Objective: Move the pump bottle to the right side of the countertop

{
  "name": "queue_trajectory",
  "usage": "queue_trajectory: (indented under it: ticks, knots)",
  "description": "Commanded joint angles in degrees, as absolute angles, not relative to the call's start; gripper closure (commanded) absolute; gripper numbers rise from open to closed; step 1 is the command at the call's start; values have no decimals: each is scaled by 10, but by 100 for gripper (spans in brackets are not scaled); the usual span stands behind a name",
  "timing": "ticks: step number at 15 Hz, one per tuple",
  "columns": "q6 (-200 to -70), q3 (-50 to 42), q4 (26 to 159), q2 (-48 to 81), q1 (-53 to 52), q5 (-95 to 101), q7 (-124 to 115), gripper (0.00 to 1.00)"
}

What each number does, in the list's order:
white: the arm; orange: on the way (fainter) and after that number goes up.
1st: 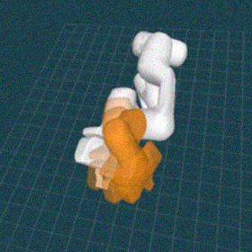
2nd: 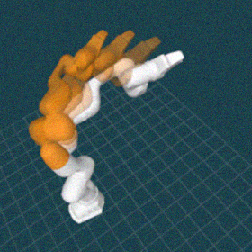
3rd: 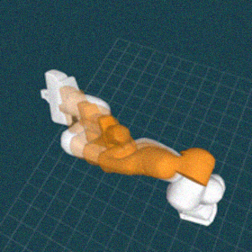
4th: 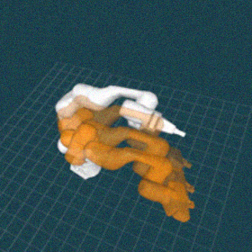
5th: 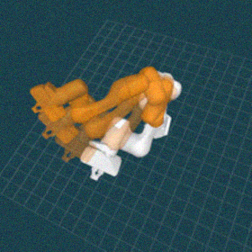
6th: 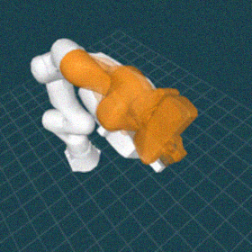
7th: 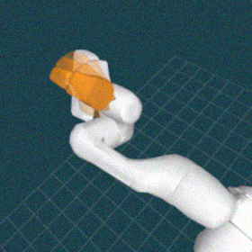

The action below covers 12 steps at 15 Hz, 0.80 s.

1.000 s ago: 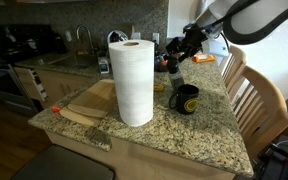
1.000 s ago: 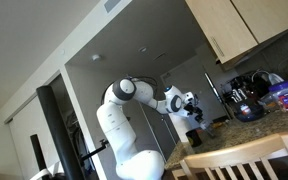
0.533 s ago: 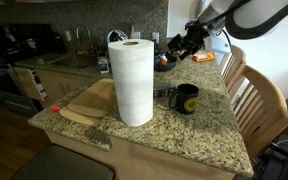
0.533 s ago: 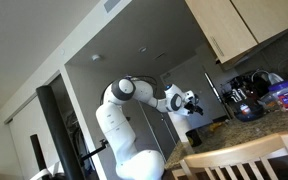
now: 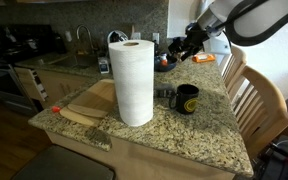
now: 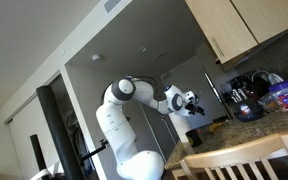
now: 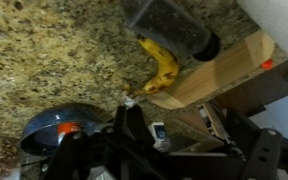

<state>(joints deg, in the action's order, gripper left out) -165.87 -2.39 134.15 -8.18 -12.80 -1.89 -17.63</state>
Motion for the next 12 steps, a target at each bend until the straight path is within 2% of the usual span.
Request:
queue_trajectory:
  ticks: [1,5,6,7,12]
  knots:
    - [-1661,65,1354,-64,25,145,-280,0]
    - [-1619,149,1351,-92,174,356,-452,0]
    - [-1598,150,1348,-92,183,406,-505,0]
    - [-1636,121,1346,-74,146,346,-439,0]
    - [-1614,136,1345,-84,169,394,-492,0]
